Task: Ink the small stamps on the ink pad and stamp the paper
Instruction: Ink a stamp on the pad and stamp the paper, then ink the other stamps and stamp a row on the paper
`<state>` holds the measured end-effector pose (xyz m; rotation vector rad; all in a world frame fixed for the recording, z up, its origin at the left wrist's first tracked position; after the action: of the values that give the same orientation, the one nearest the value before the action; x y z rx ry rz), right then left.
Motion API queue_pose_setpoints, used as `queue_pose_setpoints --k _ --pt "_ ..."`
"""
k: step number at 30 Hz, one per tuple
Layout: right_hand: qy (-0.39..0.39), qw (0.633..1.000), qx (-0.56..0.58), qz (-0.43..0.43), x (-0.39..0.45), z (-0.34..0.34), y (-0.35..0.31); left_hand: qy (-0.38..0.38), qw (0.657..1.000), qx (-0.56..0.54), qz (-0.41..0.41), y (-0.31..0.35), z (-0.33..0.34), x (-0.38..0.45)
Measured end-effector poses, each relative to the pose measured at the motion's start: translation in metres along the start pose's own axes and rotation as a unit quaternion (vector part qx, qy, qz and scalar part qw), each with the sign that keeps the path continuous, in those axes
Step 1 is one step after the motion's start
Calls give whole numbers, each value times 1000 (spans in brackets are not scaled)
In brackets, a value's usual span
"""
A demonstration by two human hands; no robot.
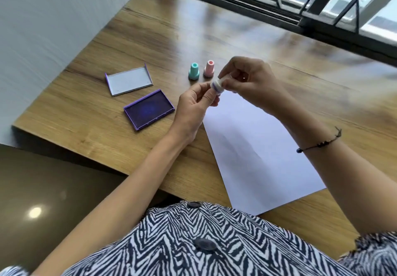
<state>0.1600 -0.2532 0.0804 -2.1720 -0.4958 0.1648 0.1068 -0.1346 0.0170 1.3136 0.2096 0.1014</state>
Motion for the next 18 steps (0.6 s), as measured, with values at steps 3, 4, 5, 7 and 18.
queue_pose_setpoints --k 3,4,5,7,18 --pt "16 1000 0 2 -3 -2 3 -2 1000 -23 -11 0 4 -2" --pt "19 1000 -2 2 -4 -2 3 -2 1000 -27 -12 0 4 -3" --pt "21 1000 -4 -1 -4 -1 1 1 1000 -27 -9 2 2 -4" --pt "31 999 -10 -6 -5 3 -3 8 1000 -20 -2 5 -2 -3" --pt "50 988 -131 -58 31 41 -11 188 971 139 40 17 -35 1"
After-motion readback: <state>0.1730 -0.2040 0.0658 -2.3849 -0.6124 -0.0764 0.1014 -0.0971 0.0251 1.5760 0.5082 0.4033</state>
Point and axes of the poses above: each hand's wrist, its own x-axis towards the middle knuckle, its own z-axis out of the palm, y = z × x, the point moved 4 cm from there along x, towards the middle knuckle, and after that the axes turned 3 degrees about y, right-handed, at the moved point
